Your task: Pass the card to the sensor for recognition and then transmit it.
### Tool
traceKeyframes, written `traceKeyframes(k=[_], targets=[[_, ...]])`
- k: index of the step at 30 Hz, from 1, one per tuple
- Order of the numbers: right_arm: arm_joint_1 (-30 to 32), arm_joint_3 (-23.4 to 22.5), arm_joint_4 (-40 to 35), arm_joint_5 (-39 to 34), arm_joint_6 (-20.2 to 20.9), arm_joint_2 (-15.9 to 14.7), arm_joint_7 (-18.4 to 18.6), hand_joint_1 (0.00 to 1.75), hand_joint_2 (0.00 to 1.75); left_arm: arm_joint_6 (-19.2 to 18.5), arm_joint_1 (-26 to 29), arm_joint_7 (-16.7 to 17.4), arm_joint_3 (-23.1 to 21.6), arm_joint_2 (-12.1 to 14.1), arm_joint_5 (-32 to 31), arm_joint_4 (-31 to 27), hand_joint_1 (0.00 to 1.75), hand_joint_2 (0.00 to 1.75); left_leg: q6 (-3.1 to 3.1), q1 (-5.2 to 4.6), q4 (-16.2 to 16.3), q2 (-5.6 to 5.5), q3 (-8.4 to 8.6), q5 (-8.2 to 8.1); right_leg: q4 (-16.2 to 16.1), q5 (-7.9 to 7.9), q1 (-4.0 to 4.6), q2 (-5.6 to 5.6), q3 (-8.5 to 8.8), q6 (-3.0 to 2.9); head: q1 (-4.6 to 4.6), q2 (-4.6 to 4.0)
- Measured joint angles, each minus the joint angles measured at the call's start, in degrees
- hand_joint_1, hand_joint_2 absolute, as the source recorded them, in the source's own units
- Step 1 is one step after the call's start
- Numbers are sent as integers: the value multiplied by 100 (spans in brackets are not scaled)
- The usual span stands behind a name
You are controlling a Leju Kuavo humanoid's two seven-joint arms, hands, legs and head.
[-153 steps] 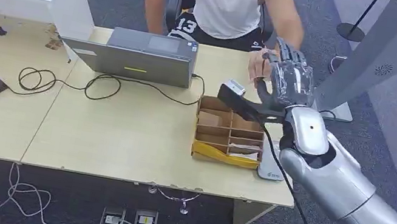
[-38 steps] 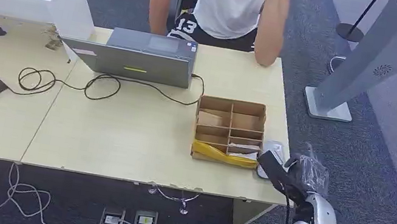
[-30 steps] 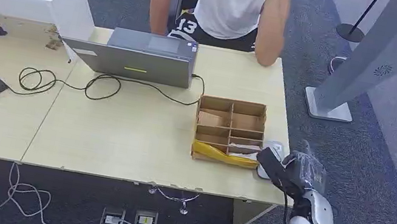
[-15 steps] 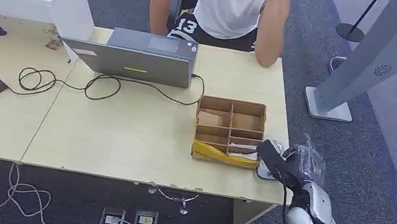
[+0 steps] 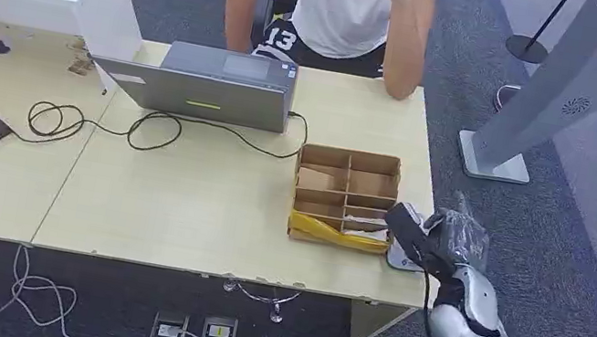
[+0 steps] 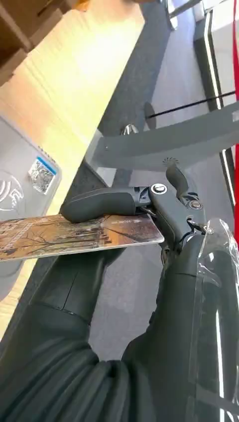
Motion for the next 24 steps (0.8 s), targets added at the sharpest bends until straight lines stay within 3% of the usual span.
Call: traceKeyframes(k=[3,7,14,24], targets=[[-75,-2,-28,160,-164,-24,140,175,175,22,0,0,0,0,-18,0,0,175,0,0,1,1,1,0,0,1,0,1,0,1,0,2],[-308,-44,-446,637,-42,-234,521,175,175,24,-5,0,0,0,-90,0,0,175,1,-1,1,3,1,1,0,3,-1,1,-1,1,0,0],[-1131,-53,-1291,1392,1024,-485,804,175,175,-50,-98,66,0,-46,-297,2,0,175,1,-1,2,8,3,2,1,4,-1,4,0,1,0,0],[-1912,212,-1462,1602,1582,-424,767,175,175,-203,-147,160,0,-63,-472,2,0,175,2,-1,1,0,-4,2,1,3,-1,1,0,1,2,2]])
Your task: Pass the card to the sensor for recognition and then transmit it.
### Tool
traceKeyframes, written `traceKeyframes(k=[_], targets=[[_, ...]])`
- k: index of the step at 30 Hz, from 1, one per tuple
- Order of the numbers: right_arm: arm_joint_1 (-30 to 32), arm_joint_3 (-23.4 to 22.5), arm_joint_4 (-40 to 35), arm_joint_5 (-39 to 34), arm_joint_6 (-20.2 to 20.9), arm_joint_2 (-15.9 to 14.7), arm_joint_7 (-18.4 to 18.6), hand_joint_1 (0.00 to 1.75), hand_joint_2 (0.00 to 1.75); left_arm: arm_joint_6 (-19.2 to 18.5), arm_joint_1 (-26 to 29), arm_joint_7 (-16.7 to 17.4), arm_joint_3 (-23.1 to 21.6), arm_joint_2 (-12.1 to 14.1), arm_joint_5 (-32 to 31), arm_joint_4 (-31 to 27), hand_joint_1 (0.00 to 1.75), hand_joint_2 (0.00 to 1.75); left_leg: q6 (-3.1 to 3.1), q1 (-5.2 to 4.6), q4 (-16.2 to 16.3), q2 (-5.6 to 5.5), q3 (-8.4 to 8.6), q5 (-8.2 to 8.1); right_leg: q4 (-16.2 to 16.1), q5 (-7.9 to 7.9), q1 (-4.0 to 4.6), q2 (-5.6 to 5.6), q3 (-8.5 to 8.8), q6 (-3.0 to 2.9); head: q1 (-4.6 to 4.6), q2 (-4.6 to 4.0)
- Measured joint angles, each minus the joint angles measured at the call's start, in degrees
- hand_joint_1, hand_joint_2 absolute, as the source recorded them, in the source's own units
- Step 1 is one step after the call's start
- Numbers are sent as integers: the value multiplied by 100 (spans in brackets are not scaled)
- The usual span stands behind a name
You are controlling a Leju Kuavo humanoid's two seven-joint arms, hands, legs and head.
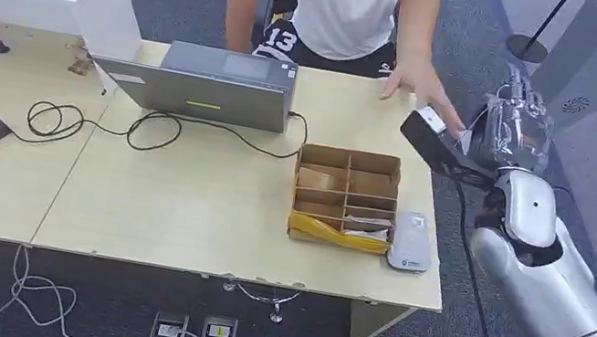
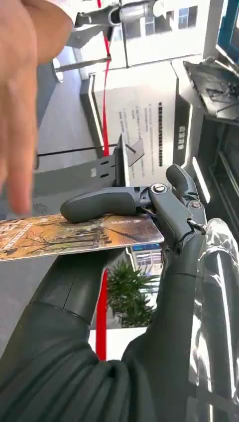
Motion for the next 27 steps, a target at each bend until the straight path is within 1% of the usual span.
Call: traceKeyframes(k=[2,4,7,11,17,18,19,20,23,27], targets=[[-176,116,61,-85,121,70,0,175,175,-26,-21,22,-2,0,-31,0,0,175,0,0,0,0,1,0,0,0,0,1,0,0,-4,-2],[-266,192,140,-142,151,140,0,175,175,-42,-41,28,-2,-2,-44,0,0,175,3,0,0,-8,0,2,0,0,0,-6,0,0,-2,-2],[-355,276,212,-239,142,201,2,175,175,-44,-43,37,-2,-2,-50,0,0,175,2,0,0,-10,-2,3,0,0,0,-6,0,0,0,-2],[-550,415,487,-466,140,313,28,175,175,-48,-50,37,-2,-2,-87,0,0,175,3,0,0,-10,-2,3,0,0,0,-6,0,0,0,-2],[-744,605,915,-560,123,446,46,175,175,-90,-51,59,-2,-11,-155,0,0,175,3,0,0,-12,-3,3,0,0,0,-6,0,0,0,0],[-771,639,991,-564,116,470,46,82,175,-94,-50,61,-2,-11,-160,0,0,175,3,0,0,-12,-2,3,0,0,0,-7,0,0,0,0],[-789,665,1049,-575,114,488,46,82,175,-103,-48,61,-4,-11,-175,0,0,175,3,0,0,-13,-2,3,0,0,0,-8,0,0,0,-2],[-793,687,1100,-577,110,496,46,0,175,-112,-48,61,-4,-11,-188,0,0,175,3,0,0,-13,-2,3,0,0,0,-8,0,0,-2,-2],[-793,765,1213,-575,-4,527,46,0,175,-118,-44,72,-7,-11,-197,0,0,175,3,0,0,-11,-2,3,0,0,0,-6,0,0,0,-2],[-794,842,1303,-571,-282,542,79,0,175,-114,-32,81,-4,-11,-219,0,0,175,3,0,0,-12,-2,3,0,0,0,-6,0,0,0,-2]])
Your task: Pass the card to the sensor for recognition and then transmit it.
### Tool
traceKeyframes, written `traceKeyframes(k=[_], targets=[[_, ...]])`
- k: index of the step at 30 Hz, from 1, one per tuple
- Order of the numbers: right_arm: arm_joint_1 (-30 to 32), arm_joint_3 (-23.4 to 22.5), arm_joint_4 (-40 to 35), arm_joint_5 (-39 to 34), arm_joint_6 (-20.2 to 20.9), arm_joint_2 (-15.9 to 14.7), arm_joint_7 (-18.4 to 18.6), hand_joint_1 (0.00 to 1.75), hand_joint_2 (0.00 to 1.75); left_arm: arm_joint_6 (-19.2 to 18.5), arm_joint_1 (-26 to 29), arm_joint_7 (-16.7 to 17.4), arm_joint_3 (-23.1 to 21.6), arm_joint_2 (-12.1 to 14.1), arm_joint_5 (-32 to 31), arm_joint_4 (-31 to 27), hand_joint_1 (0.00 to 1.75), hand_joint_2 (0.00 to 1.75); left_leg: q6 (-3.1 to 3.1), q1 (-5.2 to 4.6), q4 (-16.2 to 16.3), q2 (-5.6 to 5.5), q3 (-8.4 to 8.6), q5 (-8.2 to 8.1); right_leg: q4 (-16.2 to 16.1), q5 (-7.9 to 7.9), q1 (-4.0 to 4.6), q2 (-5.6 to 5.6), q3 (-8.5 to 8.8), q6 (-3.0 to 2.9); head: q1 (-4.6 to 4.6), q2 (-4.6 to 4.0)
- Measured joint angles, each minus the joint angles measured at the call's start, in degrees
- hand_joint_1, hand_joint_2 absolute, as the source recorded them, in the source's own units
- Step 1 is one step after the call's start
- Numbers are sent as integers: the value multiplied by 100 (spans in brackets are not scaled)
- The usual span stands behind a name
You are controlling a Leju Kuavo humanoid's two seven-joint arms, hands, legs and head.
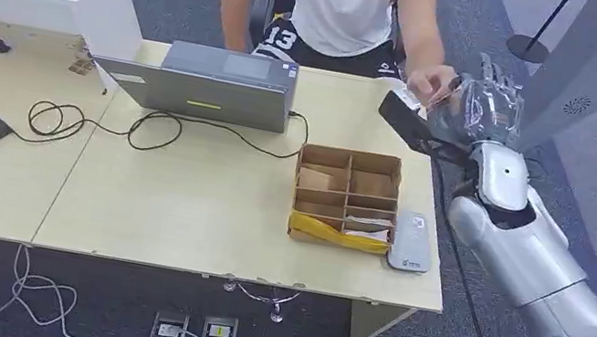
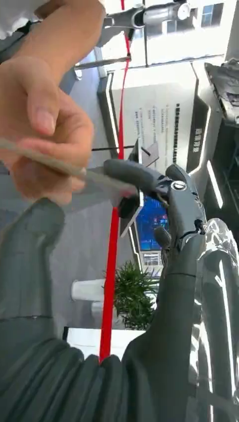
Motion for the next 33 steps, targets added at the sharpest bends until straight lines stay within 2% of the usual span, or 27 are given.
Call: traceKeyframes(k=[8,14,17,19,21,23,24,25,27,28,30,33], targets=[[1,87,79,-24,-353,33,-9,0,175,9,21,0,0,2,-37,0,0,175,0,0,0,0,1,0,0,0,0,0,0,0,0,2],[15,85,35,-303,-1053,65,-271,0,175,57,58,0,0,9,-11,0,0,175,0,0,0,1,1,0,0,0,0,2,0,0,0,0],[80,74,-59,-781,-1325,149,-755,0,175,81,89,0,2,18,57,0,0,175,0,1,0,1,1,0,0,0,1,1,0,0,0,0],[187,68,-212,-1330,-1471,227,-1295,0,175,109,133,-9,4,24,118,2,0,175,0,1,-1,7,3,0,1,0,1,5,-1,0,-2,0],[313,70,-430,-1812,-1430,336,-1775,0,175,179,172,-76,7,33,212,7,0,175,-1,3,-1,14,5,0,0,0,3,7,0,-1,-2,2],[551,83,-790,-1937,-1331,387,-2026,0,175,278,233,-168,13,31,302,11,0,175,-1,6,-1,8,6,0,0,-2,8,4,0,-2,-2,2],[619,87,-862,-1945,-1313,391,-2035,0,175,295,248,-186,18,31,319,11,0,175,-1,6,-1,7,6,0,0,-3,8,3,0,-2,2,0],[801,105,-1131,-1965,-1274,415,-2055,0,0,328,295,-214,42,31,352,15,0,175,-1,6,-1,9,5,-1,0,-3,8,5,-1,-3,-4,2],[920,151,-1401,-1976,-1230,431,-2068,0,0,352,321,-247,46,31,380,15,0,175,-1,6,-1,8,4,-1,-1,-3,8,4,-2,-3,2,0],[932,153,-1456,-1987,-1215,431,-2070,0,175,356,323,-254,46,31,389,17,0,175,-1,6,-1,8,4,-1,-1,-3,7,4,-1,-3,0,2],[1031,151,-1604,-2093,-1156,428,-2100,0,175,374,332,-266,59,31,413,20,0,175,-1,6,-1,9,11,-1,-5,-3,8,4,7,-3,-2,2],[1660,125,-2159,-2507,-1151,359,-2201,0,175,422,401,-330,131,31,461,22,0,175,0,6,-1,11,18,-2,-8,-3,7,6,11,-3,2,2]])
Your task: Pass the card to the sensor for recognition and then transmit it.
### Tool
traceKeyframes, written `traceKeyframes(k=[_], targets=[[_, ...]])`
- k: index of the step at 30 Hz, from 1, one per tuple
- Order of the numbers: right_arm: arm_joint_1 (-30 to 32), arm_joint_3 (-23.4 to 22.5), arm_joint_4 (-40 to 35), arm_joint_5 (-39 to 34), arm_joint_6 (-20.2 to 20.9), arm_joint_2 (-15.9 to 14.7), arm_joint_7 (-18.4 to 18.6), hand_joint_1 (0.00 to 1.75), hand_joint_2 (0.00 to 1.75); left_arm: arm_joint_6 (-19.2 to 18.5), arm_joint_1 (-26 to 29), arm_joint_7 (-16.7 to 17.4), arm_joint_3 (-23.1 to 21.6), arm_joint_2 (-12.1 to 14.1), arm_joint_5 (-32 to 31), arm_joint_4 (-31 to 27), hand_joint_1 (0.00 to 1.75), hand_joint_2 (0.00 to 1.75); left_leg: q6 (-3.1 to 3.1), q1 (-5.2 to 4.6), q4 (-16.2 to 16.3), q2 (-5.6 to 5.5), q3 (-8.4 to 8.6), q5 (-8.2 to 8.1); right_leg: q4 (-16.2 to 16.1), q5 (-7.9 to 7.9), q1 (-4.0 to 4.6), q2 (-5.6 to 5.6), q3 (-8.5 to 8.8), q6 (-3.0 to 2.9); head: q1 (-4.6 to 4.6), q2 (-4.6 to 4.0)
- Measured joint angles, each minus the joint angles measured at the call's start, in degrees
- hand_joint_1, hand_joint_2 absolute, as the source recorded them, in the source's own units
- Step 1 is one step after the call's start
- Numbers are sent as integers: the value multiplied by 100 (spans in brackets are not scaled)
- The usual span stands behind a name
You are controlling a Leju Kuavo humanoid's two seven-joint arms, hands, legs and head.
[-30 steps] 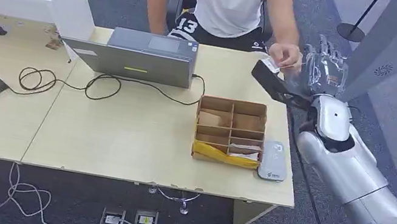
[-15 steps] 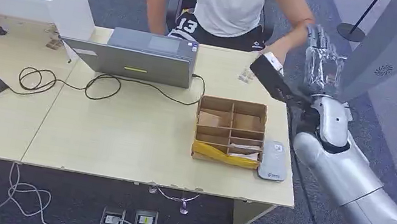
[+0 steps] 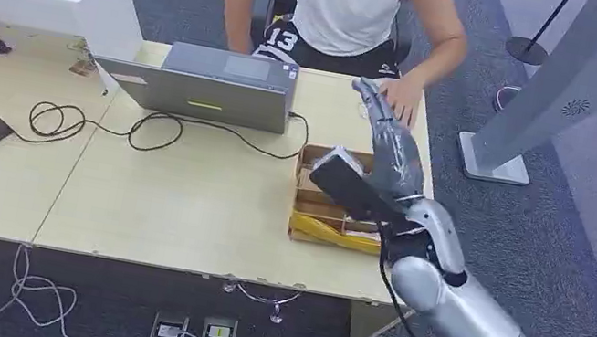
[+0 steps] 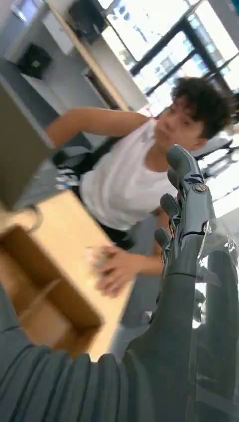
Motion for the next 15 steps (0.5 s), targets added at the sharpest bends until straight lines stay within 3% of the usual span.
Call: traceKeyframes(k=[6,10,15], targets=[[898,-184,-720,288,-147,-265,326,0,175,-5,14,0,13,0,-53,2,0,175,-4,0,0,4,-3,-5,-2,0,0,1,-3,0,-2,0],[1090,-249,-945,315,-131,-387,348,0,175,-7,10,0,13,2,-66,7,0,175,-5,0,0,24,3,-5,-2,2,0,25,-5,1,-4,0],[1332,-341,-1142,956,238,-496,726,0,175,-39,-6,28,13,2,-142,7,0,175,-8,1,-1,25,5,-7,-2,2,1,27,-3,1,-2,-2]])
